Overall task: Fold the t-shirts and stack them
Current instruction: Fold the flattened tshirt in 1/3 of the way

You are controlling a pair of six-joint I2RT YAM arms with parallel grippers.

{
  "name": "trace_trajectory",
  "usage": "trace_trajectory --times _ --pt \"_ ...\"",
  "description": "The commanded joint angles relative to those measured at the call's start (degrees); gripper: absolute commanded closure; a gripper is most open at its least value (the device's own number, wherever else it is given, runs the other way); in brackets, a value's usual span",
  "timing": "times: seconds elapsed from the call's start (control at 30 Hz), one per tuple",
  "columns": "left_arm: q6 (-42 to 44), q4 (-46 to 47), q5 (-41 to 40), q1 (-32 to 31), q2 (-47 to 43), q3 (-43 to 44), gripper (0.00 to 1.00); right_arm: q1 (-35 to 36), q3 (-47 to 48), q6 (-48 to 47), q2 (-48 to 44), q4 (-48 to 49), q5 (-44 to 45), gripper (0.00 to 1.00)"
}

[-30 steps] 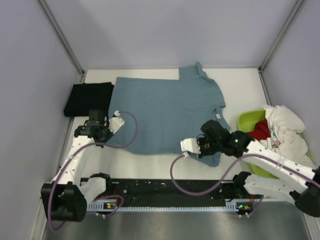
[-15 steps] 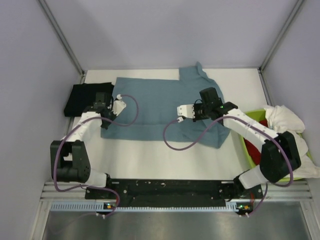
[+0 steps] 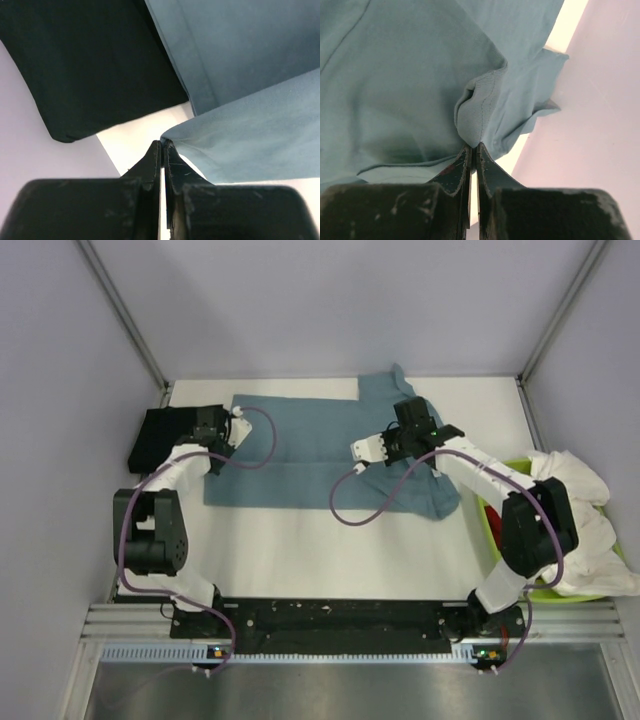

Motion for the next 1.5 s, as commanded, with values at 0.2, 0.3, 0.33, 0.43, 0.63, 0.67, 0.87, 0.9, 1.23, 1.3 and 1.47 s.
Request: trace_trajectory --times 0.2,0.3,0.33,0.43,0.63,0.67,0.87,0.9,1.23,1.3,1.47 --pt "1.17 6.55 -3.00 -0.72 6.96 5.09 1.00 -1.39 4.60 -4.86 3.03 1.64 1.28 1.00" --pt "2.14 8.40 -3.79 -1.25 8.45 5.79 1.00 -1.65 5.39 -4.86 3.48 1.64 2.15 1.00" --pt "2.31 8.75 -3.97 -1.34 9.07 6.15 1.00 -1.83 5.57 -4.86 3.56 1.55 2.50 1.00" --pt "2.58 9.10 -4.15 -1.60 10.56 7.11 1.00 -2.09 5.57 -5.47 3.39 1.64 3.04 1.00" --pt "3.37 10.33 -4.94 -1.78 13.20 8.08 1.00 -2.09 5.83 -6.17 4.26 1.64 2.25 1.00" --pt "3.54 10.42 -5.29 -1.78 13.55 8.26 1.00 -2.09 6.27 -6.17 5.14 1.90 1.90 1.00" --pt "2.85 10.68 -8.10 -1.78 13.21 9.84 0.57 -2.18 7.59 -7.49 12.69 12.95 1.54 1.00" --pt "2.76 10.42 -8.10 -1.78 12.33 9.84 0.51 -2.18 7.85 -7.23 14.18 16.28 1.28 0.98" --pt "5.30 -1.87 4.27 -1.78 -1.90 3.61 0.41 -1.83 20.93 27.23 23.09 39.20 15.68 0.45" --pt "6.35 -4.33 6.74 -1.78 -4.28 1.59 0.41 -2.00 26.64 40.42 20.72 27.36 16.22 0.41" --pt "11.10 -6.28 11.23 -1.78 -7.27 -5.35 0.46 -2.35 28.09 61.28 12.72 -0.10 6.65 0.44"
